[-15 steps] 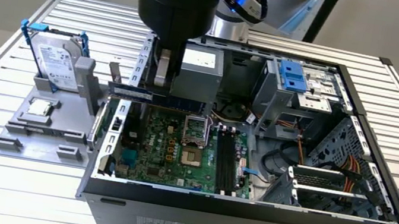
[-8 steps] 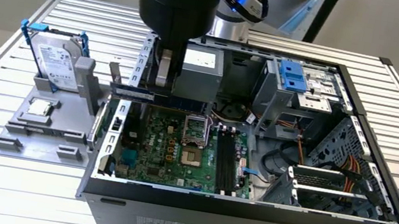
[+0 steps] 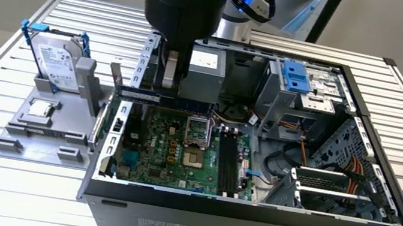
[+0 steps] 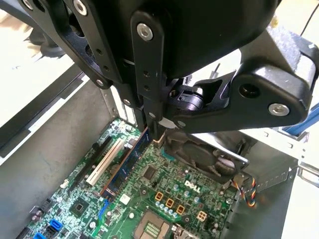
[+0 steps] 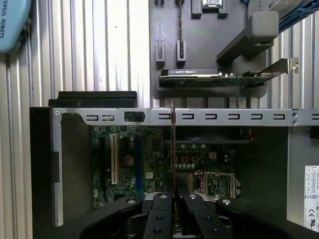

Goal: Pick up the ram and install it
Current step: 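Pick up the ram and move it above insertion slot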

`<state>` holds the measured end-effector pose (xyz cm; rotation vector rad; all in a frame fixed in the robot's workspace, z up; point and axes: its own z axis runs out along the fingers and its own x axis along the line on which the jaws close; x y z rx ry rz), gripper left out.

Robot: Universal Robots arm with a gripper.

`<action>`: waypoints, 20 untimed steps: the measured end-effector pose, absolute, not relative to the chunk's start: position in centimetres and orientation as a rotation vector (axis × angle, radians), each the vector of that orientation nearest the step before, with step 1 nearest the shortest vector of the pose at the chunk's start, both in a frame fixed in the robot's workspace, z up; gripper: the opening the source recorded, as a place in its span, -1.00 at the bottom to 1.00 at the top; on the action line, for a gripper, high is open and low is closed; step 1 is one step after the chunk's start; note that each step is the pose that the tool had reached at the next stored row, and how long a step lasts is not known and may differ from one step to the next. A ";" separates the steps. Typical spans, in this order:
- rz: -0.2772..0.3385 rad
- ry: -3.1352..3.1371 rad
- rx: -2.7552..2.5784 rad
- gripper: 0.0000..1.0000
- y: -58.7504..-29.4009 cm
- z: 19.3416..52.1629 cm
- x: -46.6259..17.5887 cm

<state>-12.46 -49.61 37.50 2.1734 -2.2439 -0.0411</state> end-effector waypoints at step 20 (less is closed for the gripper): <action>-0.041 -2.248 2.170 -1.00 -49.6 37.5 -10.1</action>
